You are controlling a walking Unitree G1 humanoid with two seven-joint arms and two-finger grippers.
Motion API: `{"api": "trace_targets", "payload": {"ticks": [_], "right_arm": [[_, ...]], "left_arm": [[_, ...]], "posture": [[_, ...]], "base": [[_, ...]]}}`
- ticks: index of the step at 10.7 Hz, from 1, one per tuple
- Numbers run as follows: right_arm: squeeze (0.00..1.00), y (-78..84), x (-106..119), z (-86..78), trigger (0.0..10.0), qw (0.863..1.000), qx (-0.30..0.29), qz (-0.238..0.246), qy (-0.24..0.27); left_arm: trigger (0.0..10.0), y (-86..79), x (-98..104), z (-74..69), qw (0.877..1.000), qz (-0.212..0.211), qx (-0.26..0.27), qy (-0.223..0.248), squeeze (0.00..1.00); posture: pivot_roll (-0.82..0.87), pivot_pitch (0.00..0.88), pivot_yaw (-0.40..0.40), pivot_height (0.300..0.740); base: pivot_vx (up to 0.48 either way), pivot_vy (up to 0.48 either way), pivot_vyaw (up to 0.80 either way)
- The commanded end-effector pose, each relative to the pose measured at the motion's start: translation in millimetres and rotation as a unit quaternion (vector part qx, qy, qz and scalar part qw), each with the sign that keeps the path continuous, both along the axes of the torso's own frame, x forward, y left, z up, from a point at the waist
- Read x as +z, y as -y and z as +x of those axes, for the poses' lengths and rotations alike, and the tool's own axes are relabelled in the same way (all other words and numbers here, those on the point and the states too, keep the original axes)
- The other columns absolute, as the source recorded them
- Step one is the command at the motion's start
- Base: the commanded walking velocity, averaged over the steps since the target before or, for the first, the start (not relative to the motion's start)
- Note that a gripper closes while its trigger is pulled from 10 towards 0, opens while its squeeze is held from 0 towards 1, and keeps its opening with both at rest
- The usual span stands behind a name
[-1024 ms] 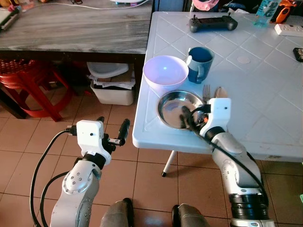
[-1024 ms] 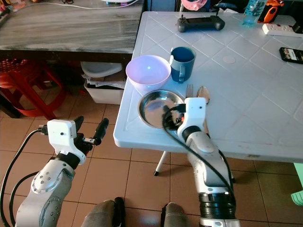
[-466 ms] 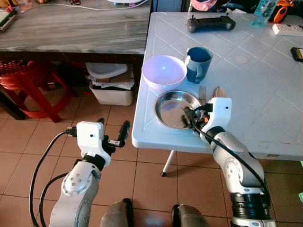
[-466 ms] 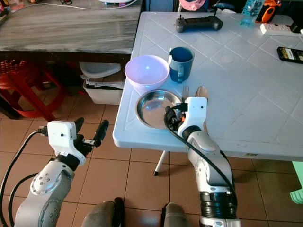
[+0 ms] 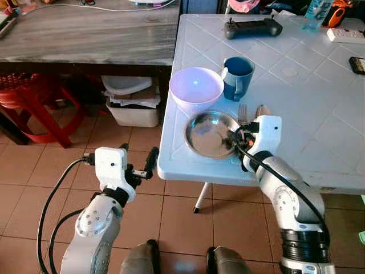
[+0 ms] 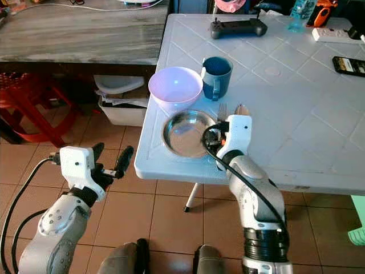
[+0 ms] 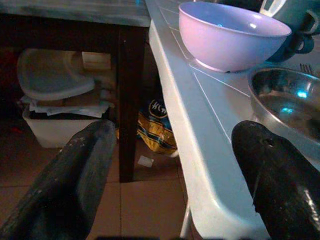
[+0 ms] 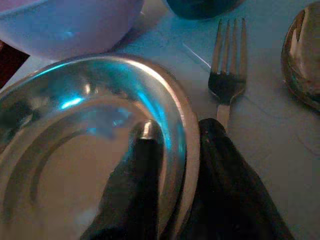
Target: Setting the table
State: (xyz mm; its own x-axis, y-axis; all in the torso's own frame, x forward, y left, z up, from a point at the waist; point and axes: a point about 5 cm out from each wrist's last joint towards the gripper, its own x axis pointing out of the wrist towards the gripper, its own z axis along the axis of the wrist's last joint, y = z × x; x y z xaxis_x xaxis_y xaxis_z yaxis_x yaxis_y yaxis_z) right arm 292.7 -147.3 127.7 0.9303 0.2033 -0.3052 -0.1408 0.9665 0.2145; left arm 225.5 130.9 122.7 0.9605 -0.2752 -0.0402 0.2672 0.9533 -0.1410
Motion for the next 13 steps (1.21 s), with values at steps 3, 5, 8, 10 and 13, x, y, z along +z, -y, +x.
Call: {"api": "trace_targets", "payload": {"ticks": [3,5,8,10,13], "right_arm": [[0.0,1.1,-46.3,-19.0,0.0,0.99,0.0,-0.015,-0.137],[0.0,0.9,-42.1,-18.4,0.0,0.991,-0.002,-0.01,-0.135],[0.0,-7.4,-14.7,-8.2,0.0,0.998,0.02,0.013,-0.059],[0.0,-13.5,-1.3,-4.1,0.0,0.999,0.03,0.02,-0.019],[0.0,-12.4,5.2,-2.3,0.0,1.0,0.027,0.014,0.0]], "left_arm": [[10.0,2.0,1.3,-2.4,1.0,0.003,-0.012,0.0,0.0],[10.0,1.1,1.0,-1.2,1.0,0.004,-0.008,0.001,0.0],[10.0,-7.5,-5.1,1.6,1.0,0.001,0.028,-0.01,0.0],[10.0,-8.6,-7.6,3.8,0.999,0.004,0.039,-0.013,0.0],[10.0,-7.5,-7.2,5.1,0.999,-0.015,0.047,-0.01,0.0]], "posture": [[-0.01,0.183,0.045,0.74],[-0.02,0.18,0.044,0.74],[-0.02,0.167,0.038,0.74],[-0.03,0.155,0.037,0.74],[-0.03,0.15,0.033,0.74]], "base": [[0.0,0.0,0.0],[0.0,0.0,0.0],[0.0,0.0,0.0],[0.0,0.392,0.0],[0.0,0.48,0.0]]}}
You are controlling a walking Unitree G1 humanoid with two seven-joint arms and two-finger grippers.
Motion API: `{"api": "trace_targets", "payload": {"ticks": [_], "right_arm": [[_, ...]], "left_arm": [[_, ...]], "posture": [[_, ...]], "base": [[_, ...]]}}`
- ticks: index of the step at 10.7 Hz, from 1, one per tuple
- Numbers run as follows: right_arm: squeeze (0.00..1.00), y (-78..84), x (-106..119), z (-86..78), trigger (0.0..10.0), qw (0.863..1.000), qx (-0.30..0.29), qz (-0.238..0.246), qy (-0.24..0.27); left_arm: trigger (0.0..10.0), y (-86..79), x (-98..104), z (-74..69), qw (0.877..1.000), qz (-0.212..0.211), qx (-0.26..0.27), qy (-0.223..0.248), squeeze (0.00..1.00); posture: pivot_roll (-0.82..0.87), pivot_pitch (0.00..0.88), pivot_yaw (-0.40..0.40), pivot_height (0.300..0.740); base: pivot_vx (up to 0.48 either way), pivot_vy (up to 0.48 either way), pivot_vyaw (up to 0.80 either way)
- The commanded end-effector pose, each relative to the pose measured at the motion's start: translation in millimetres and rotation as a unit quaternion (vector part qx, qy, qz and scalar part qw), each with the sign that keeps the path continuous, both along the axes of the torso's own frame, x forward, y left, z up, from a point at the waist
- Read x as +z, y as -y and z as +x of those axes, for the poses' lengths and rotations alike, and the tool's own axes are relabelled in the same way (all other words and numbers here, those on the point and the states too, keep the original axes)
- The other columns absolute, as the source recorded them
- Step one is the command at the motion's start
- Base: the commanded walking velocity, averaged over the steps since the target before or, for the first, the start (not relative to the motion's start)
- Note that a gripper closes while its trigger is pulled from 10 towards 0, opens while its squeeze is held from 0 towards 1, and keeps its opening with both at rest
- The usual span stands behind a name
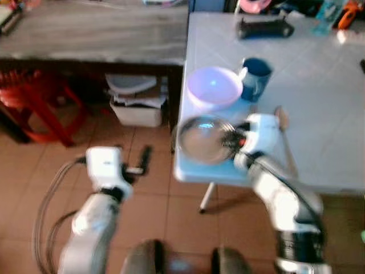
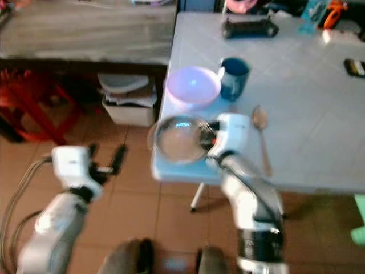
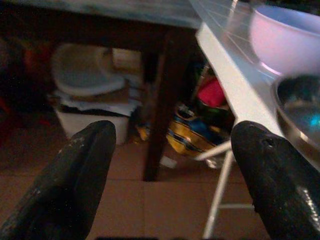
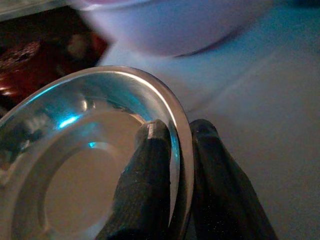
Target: Setting the table
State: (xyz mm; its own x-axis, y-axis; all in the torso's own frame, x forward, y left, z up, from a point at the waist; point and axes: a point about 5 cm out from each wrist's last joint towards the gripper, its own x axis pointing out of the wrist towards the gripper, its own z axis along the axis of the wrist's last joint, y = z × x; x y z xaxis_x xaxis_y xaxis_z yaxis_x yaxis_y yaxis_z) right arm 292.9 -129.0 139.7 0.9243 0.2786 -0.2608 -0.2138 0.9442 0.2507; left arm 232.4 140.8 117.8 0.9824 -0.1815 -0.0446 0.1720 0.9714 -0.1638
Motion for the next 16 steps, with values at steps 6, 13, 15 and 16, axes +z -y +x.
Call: {"api": "trace_targets", "payload": {"ticks": [6,13,15,16], "right_arm": [[0.0,10.6,13.7,-1.5,0.0,0.996,-0.03,-0.016,0.082],[0.0,22.4,19.2,4.8,0.0,0.986,-0.078,-0.038,0.146],[0.0,23.5,29.4,6.7,0.0,0.979,-0.086,-0.046,0.179],[0.0,24.7,32.5,8.6,0.0,0.977,-0.089,-0.047,0.19]], "left_arm": [[10.0,-0.2,-8.4,1.3,1.0,0.011,0.012,-0.011,0.0],[10.0,-4.0,-7.8,15.0,0.999,0.023,0.033,0.004,0.0],[10.0,-0.5,-5.9,18.1,0.999,0.025,0.025,0.013,0.0],[10.0,-0.3,-2.8,21.9,0.999,0.026,0.024,0.019,0.0]], "posture": [[-0.04,0.119,0.03,0.74],[-0.05,0.078,0.039,0.74],[-0.05,0.07,0.043,0.74],[-0.05,0.064,0.042,0.74]], "base": [[0.0,0.477,0.0],[0.16,0.405,0.0],[0.413,0.156,0.0],[0.472,0.0,0.0]]}}
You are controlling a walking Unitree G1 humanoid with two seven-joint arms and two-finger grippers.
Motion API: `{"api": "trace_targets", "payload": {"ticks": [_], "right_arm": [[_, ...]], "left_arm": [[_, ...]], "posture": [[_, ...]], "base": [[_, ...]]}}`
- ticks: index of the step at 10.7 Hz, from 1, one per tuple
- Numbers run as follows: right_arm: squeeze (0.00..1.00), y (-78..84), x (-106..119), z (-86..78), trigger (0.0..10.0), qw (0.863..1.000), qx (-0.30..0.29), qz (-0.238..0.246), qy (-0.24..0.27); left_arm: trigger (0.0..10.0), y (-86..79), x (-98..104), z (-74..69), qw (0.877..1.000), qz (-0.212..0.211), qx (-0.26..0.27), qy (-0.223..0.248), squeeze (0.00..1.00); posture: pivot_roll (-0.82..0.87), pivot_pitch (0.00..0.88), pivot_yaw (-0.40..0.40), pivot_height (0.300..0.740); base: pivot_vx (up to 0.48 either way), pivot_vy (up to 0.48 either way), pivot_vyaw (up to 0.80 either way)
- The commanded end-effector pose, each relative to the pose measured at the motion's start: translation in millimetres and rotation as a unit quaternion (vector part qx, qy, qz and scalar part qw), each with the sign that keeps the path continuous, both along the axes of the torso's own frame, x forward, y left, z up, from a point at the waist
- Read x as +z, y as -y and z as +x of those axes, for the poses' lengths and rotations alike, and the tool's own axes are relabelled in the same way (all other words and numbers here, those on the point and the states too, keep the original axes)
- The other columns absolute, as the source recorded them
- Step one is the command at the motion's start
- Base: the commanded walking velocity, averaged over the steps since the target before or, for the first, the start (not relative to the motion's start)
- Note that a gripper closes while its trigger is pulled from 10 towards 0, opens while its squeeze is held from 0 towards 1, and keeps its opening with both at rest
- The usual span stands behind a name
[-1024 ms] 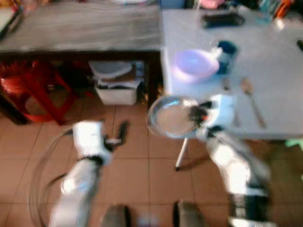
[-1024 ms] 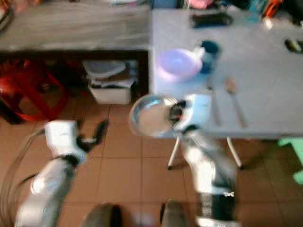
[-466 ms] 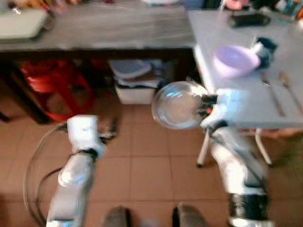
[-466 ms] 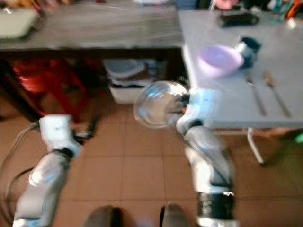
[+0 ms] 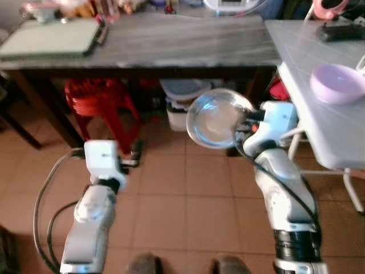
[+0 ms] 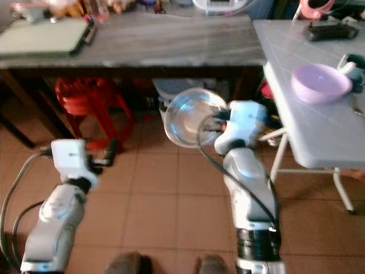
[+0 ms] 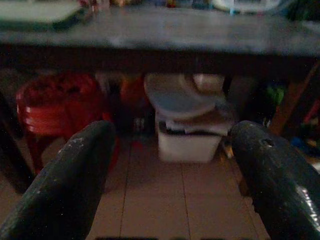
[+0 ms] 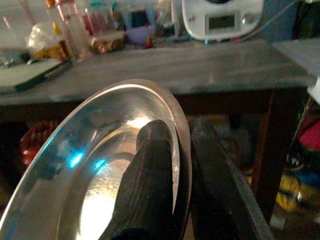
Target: Setting the table
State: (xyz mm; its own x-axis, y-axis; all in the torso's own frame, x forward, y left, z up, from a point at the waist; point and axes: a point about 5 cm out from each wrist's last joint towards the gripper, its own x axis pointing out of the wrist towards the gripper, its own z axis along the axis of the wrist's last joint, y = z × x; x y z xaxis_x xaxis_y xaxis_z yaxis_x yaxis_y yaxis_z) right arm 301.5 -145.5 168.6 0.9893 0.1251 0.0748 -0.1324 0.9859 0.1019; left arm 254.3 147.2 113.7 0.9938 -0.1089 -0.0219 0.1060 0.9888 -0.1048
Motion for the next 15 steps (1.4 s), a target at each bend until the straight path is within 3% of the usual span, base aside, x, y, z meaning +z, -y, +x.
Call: {"api": "trace_targets", "payload": {"ticks": [1,3,4,5,13,15], "right_arm": [[0.0,8.4,3.4,1.0,0.5,1.0,-0.014,-0.002,0.011],[0.0,7.5,3.3,0.4,2.2,1.0,-0.014,-0.003,0.016],[0.0,7.0,2.0,-0.4,8.5,1.0,-0.014,-0.006,0.016],[0.0,6.9,2.1,0.1,10.0,1.0,-0.015,-0.005,0.016],[0.0,13.7,-0.2,1.8,10.0,0.999,-0.033,-0.009,0.014],[0.0,18.0,-1.2,8.7,10.0,0.999,-0.046,0.019,0.0]], "left_arm": [[10.0,5.3,1.7,1.3,1.0,0.0,-0.011,0.005,0.0],[10.0,4.7,1.8,2.7,1.0,0.002,-0.011,0.008,0.0],[10.0,7.2,1.2,2.1,1.0,0.001,-0.015,0.008,0.0],[10.0,8.4,0.8,1.9,1.0,0.001,-0.017,0.007,0.0],[10.0,14.3,0.8,-0.7,0.999,-0.002,-0.036,0.007,0.0],[10.0,14.8,1.1,-0.6,0.999,-0.004,-0.037,0.007,0.0]], "posture": [[-0.05,0.06,0.043,0.74],[-0.05,0.052,0.045,0.74],[-0.05,0.05,0.047,0.74],[-0.05,0.049,0.048,0.74],[-0.06,0.074,0.061,0.74],[-0.06,0.078,0.06,0.74]], "base": [[0.48,0.0,0.0],[0.48,0.0,0.0],[0.48,0.0,0.0],[0.48,0.0,0.0],[0.48,0.0,0.0],[0.48,0.0,0.0]]}}
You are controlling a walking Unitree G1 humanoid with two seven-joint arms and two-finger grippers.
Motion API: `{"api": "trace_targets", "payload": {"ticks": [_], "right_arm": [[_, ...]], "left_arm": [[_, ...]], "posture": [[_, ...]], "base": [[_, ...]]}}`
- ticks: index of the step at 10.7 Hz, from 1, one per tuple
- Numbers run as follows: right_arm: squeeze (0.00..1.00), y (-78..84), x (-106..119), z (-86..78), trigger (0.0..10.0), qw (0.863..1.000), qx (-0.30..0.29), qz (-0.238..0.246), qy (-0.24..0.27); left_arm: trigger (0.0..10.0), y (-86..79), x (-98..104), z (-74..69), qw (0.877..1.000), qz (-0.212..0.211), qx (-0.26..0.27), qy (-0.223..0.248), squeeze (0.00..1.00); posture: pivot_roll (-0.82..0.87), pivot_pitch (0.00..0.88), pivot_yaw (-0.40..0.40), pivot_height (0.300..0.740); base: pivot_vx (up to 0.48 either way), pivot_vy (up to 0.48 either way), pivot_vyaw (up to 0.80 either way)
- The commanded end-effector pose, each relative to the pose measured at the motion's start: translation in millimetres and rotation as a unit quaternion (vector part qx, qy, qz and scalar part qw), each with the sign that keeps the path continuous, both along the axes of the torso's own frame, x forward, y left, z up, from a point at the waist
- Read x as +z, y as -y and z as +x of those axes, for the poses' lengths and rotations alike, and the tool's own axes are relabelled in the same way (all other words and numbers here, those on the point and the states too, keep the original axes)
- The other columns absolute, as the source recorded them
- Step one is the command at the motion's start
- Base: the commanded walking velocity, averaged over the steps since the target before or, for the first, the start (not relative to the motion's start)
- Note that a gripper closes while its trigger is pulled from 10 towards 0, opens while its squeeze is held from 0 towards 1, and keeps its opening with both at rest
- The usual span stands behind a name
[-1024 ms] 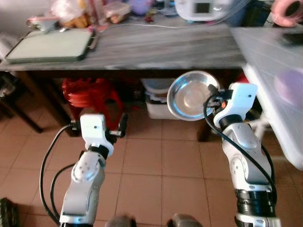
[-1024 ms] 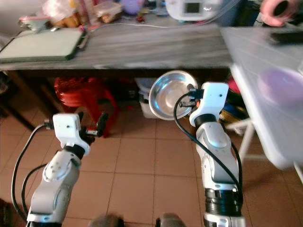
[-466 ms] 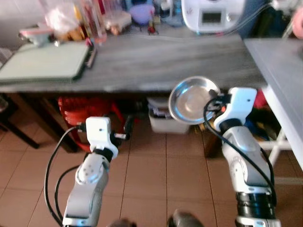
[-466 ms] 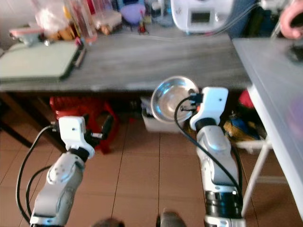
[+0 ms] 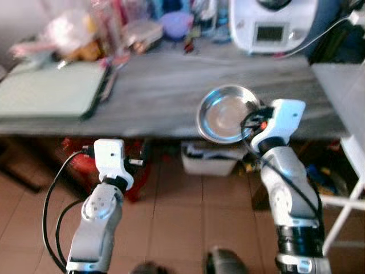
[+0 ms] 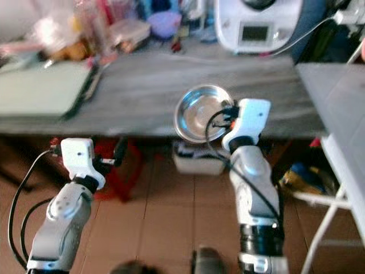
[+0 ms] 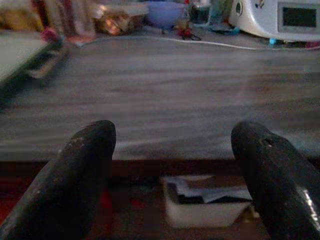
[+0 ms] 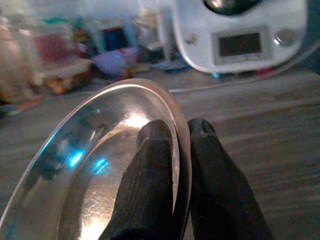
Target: Setting the table
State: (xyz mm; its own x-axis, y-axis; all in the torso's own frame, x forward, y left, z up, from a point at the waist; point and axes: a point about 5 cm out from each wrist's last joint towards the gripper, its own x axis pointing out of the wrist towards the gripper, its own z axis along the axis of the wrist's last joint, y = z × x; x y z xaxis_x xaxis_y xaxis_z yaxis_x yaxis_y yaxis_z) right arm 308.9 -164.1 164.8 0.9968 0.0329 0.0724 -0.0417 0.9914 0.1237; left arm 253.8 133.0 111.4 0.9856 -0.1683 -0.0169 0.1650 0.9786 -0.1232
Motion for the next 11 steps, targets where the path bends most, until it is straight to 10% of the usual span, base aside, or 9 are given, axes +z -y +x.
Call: {"api": "trace_targets", "payload": {"ticks": [1,11], "right_arm": [[0.0,-0.2,0.1,2.4,10.0,1.0,-0.003,0.014,-0.007],[0.05,-0.3,-38.6,26.7,10.0,0.988,-0.041,0.09,-0.121]], "left_arm": [[10.0,0.3,3.7,-0.1,1.0,0.007,-0.008,0.007,0.0],[10.0,-15.0,-0.6,-9.0,0.999,0.023,0.042,-0.014,0.0]], "posture": [[-0.06,0.081,0.058,0.74],[-0.02,0.13,0.056,0.74]], "base": [[0.48,0.0,0.0],[0.048,0.0,0.0]]}}
